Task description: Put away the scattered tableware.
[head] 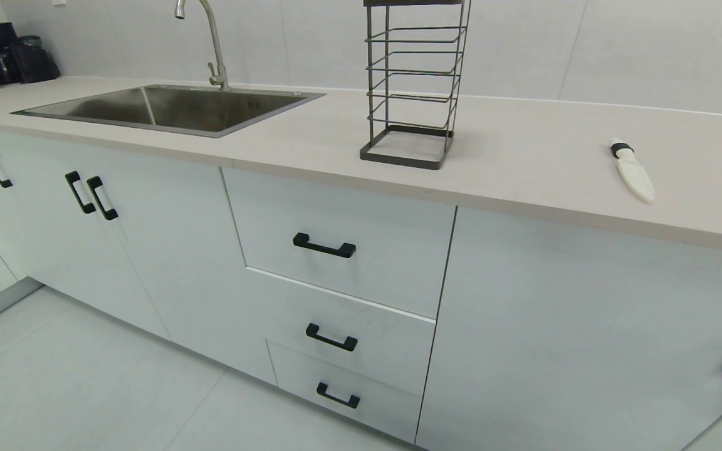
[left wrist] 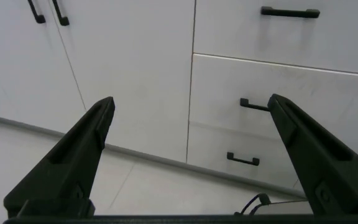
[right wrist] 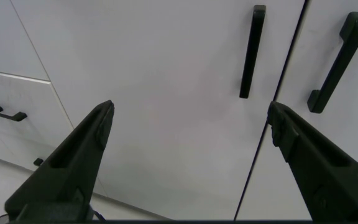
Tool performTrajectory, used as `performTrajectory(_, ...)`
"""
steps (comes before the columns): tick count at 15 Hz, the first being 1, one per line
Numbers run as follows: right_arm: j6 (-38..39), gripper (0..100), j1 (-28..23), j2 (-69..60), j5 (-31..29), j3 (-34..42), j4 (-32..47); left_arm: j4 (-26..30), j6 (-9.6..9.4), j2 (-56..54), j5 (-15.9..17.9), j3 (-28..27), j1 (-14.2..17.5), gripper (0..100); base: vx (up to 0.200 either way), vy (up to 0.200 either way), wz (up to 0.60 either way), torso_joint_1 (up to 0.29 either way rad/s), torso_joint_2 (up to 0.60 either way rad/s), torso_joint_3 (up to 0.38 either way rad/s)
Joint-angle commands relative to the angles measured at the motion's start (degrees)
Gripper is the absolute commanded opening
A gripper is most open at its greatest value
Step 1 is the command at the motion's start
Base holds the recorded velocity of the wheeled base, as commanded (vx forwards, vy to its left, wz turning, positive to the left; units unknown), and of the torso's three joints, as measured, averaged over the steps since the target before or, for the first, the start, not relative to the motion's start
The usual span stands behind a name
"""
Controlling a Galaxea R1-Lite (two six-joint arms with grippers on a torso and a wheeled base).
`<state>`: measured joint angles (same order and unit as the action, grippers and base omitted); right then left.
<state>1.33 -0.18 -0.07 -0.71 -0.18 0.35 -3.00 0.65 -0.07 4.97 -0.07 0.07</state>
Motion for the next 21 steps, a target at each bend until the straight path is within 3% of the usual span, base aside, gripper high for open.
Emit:
performTrajectory(1, -0.01, 100, 0.01, 0.07, 0.0, 0.01, 0.0, -0.17, -0.03, 0.07, 1.44, -0.01, 0.01, 100, 0.0, 0.0, 0.0, 0.0, 0.0, 0.0)
performTrajectory(3, -0.01, 100, 0.09, 0.07, 0.0, 0.01, 0.0, -0.96, -0.65, 0.07, 2.85, 0.07, 0.01, 100, 0.0, 0.0, 0.0, 0.0, 0.0, 0.0)
performTrajectory(5, -0.01, 100, 0.09, 0.07, 0.0, 0.01, 0.0, -0.96, 0.76, 0.07, 2.23, 0.07, 0.01, 100, 0.0, 0.0, 0.0, 0.0, 0.0, 0.0)
performTrajectory(6, -0.01, 100, 0.18, 0.07, 0.44, 0.01, 0.0, -0.69, 1.55, 0.07, -1.19, 0.07, 0.01, 100, 0.0, 0.0, 0.0, 0.0, 0.0, 0.0)
performTrajectory(7, 0.08, 100, 0.18, 0.07, 0.62, 0.01, 0.0, -0.52, 1.38, 0.07, -2.34, 0.07, 0.01, 100, 0.0, 0.0, 0.0, 0.0, 0.0, 0.0)
performTrajectory(8, 0.08, 100, 0.18, 0.07, 0.62, 0.01, 0.0, 2.56, 0.14, 0.07, -3.74, 0.07, 0.01, 100, 0.0, 0.0, 0.0, 0.0, 0.0, 0.0)
performTrajectory(10, 0.08, 100, 0.18, 0.07, 0.62, 0.01, 0.0, 2.38, -2.49, 0.07, -2.78, 0.07, -0.07, 100, 0.0, 0.0, 0.0, 0.0, 0.0, 0.0)
performTrajectory(15, 0.08, 100, 0.18, 0.07, 0.62, 0.01, 0.0, 2.74, -1.09, 0.07, -2.78, 0.07, -0.07, 100, 0.0, 0.0, -0.36, 0.001, 0.0, 0.002)
performTrajectory(17, 0.08, 100, 0.18, 0.07, 0.62, 0.01, 0.0, 2.65, -1.7, 0.07, -2.69, 0.07, -0.07, 100, 0.0, 0.0, -0.6, 0.005, 0.0, -0.002)
performTrajectory(21, 0.08, 100, 0.18, 0.07, 0.71, 0.09, 0.0, 2.74, -1.09, 0.07, -2.95, 0.07, 0.01, 100, 0.0, 0.0, -0.45, 0.002, 0.0, 0.004)
